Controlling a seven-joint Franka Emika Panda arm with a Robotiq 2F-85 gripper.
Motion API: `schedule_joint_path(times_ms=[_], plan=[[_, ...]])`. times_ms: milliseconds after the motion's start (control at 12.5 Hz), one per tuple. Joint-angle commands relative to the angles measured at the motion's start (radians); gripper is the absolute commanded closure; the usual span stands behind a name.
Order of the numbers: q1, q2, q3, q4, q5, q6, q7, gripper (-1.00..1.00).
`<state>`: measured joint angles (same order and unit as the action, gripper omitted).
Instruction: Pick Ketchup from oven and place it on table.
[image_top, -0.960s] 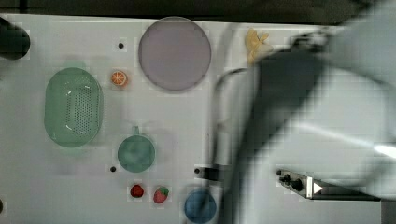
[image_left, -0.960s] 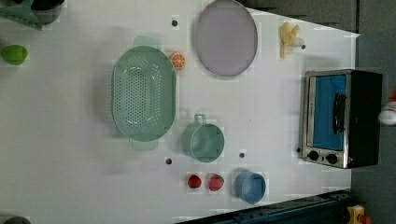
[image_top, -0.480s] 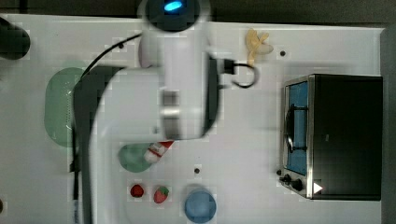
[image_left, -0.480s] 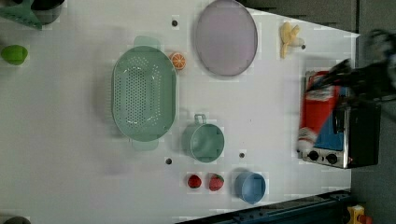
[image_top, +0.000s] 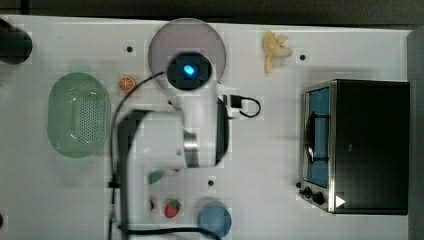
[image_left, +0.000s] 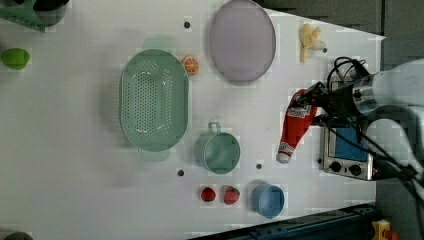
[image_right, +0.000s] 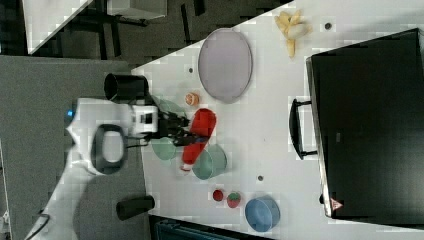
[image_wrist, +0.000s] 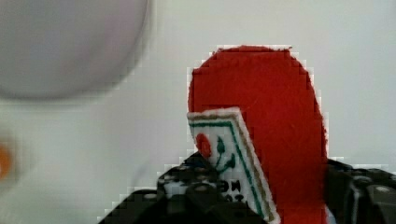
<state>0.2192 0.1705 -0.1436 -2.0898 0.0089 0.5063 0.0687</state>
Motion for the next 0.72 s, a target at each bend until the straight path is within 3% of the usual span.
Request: schedule_joint_path(times_ms=[80, 240, 480, 720], plan=[[-0.063, 0.027, -0.037, -0.120, -0.008, 0.157, 0.004, -0.27], [-0.063, 0.081, -0.036, -0.158, -0.005, 0.269, 0.013, -0.33], [-0.063, 0.159, -0.036, -0.170, -0.005, 0.341, 0.017, -0.96], [-0.061, 0.154, -0.035, -0.165, -0.005, 0.366, 0.026, -1.00]])
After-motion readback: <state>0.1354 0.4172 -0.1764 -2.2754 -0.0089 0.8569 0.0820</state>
